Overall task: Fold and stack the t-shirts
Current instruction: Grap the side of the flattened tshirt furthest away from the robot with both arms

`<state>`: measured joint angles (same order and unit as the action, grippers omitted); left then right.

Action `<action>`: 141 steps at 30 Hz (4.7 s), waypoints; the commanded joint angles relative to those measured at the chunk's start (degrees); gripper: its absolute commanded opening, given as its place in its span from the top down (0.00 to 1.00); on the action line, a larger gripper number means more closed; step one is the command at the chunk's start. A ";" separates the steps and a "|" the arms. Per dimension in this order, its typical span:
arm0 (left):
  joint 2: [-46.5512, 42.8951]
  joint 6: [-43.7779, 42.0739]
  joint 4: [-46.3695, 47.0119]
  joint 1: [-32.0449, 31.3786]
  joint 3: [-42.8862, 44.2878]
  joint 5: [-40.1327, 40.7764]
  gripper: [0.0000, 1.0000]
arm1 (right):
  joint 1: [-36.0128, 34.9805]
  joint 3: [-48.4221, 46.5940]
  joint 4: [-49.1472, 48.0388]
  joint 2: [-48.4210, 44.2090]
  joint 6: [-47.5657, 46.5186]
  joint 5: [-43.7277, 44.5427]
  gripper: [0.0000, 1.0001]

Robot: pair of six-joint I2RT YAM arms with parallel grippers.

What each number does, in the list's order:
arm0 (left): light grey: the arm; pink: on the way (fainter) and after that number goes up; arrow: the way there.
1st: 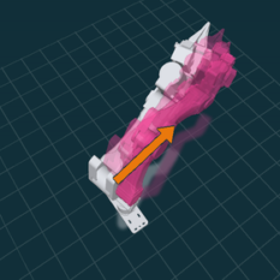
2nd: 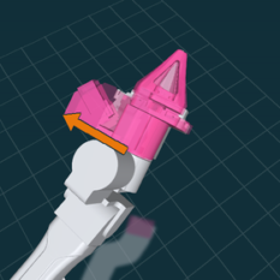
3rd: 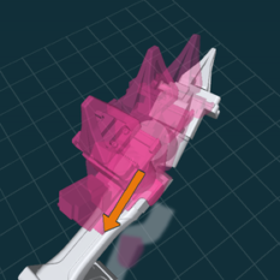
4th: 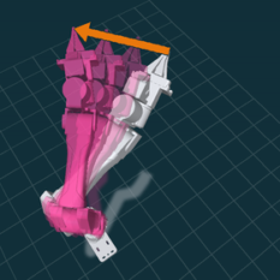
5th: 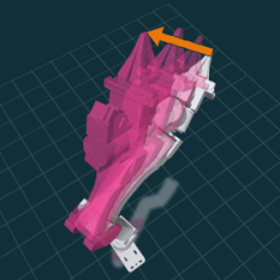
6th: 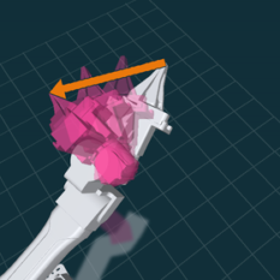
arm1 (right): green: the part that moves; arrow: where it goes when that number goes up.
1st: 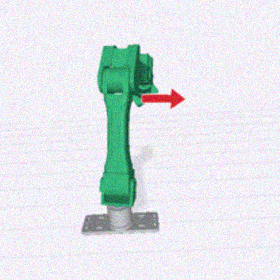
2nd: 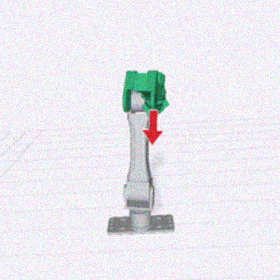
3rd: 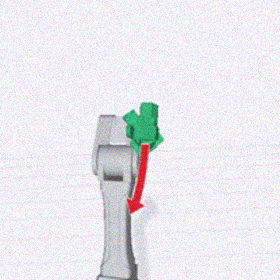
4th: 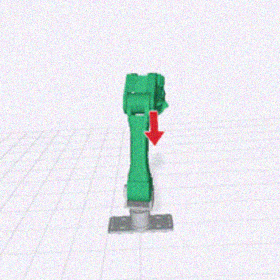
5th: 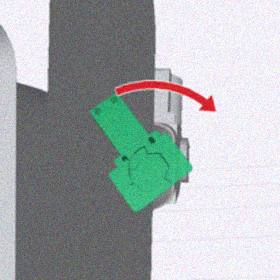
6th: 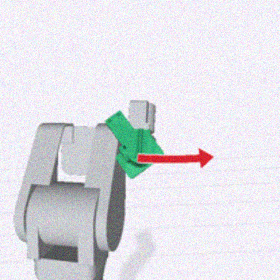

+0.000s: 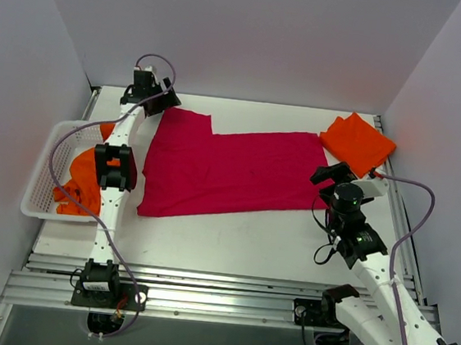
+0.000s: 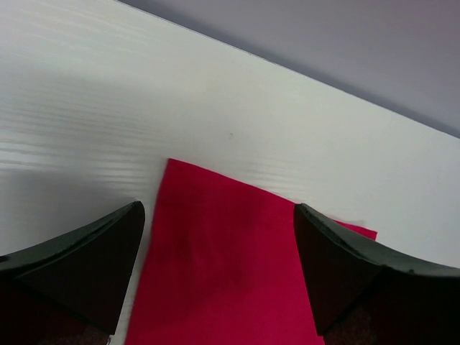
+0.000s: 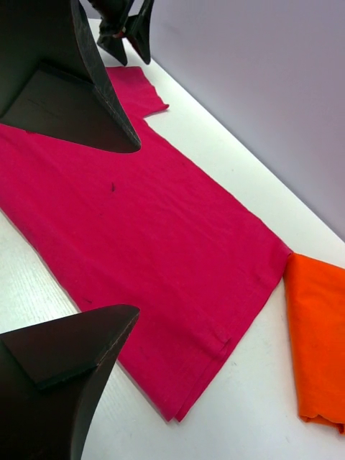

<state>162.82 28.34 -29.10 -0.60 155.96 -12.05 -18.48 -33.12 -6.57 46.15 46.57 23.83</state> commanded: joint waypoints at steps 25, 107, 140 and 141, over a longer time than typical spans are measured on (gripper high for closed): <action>-2.77 1.02 -0.34 -2.12 -8.21 3.35 0.98 | 2.56 -8.96 -11.26 23.05 -4.19 3.87 0.18; -6.20 6.20 10.12 0.34 -18.68 -5.08 0.98 | 15.23 -71.64 3.04 88.23 -14.22 -5.65 0.23; -7.78 8.22 13.02 2.18 -22.37 -5.61 0.98 | 12.24 -107.76 33.90 114.60 -24.85 -15.92 0.83; -7.78 8.31 13.02 2.27 -22.37 -5.61 0.98 | 12.24 -107.76 34.25 114.69 -25.03 -16.01 0.83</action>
<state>156.14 37.34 -13.28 0.67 135.06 -18.94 -4.80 -141.45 16.47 156.33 23.16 12.34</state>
